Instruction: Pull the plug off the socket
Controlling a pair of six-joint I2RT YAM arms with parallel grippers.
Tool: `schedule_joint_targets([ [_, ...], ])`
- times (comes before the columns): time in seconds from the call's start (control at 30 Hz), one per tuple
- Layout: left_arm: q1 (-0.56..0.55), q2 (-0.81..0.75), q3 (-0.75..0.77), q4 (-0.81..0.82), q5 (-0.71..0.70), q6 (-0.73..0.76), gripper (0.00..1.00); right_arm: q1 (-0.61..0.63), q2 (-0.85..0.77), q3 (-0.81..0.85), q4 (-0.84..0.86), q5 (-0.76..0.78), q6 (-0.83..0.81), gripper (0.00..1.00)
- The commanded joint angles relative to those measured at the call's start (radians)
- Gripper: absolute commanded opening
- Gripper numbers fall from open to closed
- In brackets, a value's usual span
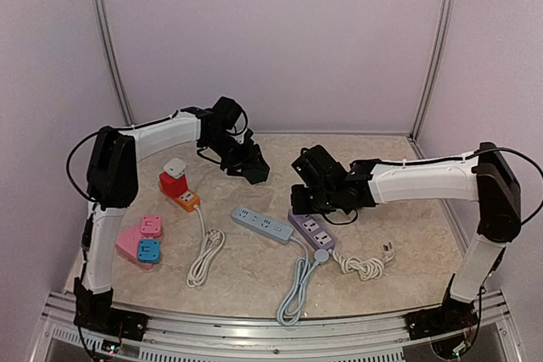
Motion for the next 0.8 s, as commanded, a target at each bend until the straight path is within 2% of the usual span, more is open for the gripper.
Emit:
schedule_joint_targets([
  [0.0,0.005,0.077,0.072,0.001,0.040,-0.017,0.29,-0.024,-0.082,-0.061,-0.053,0.039,-0.008,0.05],
  [0.27,0.005,0.151,0.099,0.001,0.060,-0.017,0.33,-0.038,-0.142,-0.109,-0.055,0.049,0.002,0.06],
  [0.43,0.007,0.161,0.097,-0.012,0.061,-0.007,0.39,-0.038,-0.134,-0.110,-0.046,0.033,0.003,0.06],
  [0.77,0.008,0.156,0.091,-0.041,0.032,0.027,0.71,-0.038,-0.111,-0.091,-0.046,0.019,-0.010,0.06],
])
